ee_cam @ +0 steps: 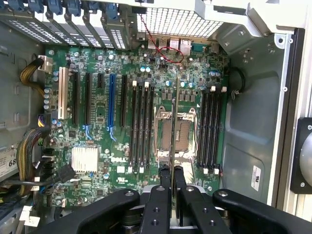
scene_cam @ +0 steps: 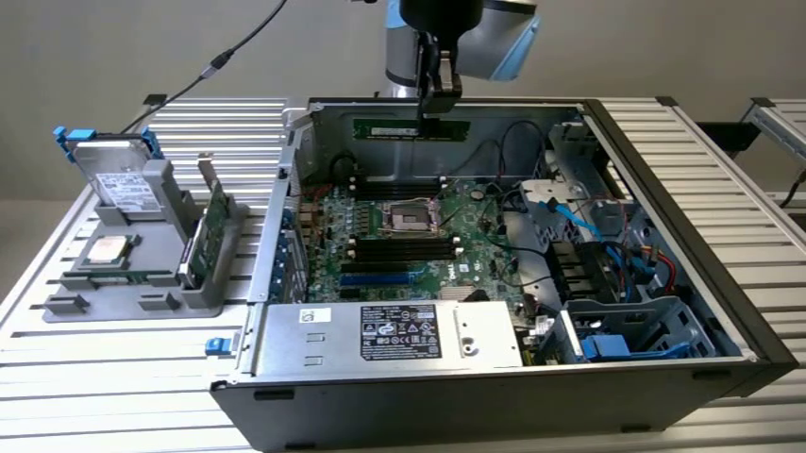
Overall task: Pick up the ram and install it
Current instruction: 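Insert the ram into the slot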
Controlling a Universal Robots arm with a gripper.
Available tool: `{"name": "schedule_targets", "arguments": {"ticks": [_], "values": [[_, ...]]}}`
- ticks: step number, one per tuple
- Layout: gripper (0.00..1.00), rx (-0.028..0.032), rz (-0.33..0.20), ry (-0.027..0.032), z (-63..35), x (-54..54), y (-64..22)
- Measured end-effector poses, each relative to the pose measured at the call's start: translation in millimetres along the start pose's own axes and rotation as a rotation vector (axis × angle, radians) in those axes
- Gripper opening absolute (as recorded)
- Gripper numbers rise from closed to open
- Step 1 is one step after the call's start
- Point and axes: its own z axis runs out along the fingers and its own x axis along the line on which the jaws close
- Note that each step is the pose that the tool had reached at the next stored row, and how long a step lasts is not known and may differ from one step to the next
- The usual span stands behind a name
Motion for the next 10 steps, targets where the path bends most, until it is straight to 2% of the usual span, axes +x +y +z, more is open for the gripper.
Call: {"name": "schedule_targets", "arguments": {"ticks": [3,10], "values": [[0.13,0.0000,0.000,0.0001,0.0,0.0,0.0],[0.13,0.0004,0.000,0.0001,12.1,0.6,6.7]]}}
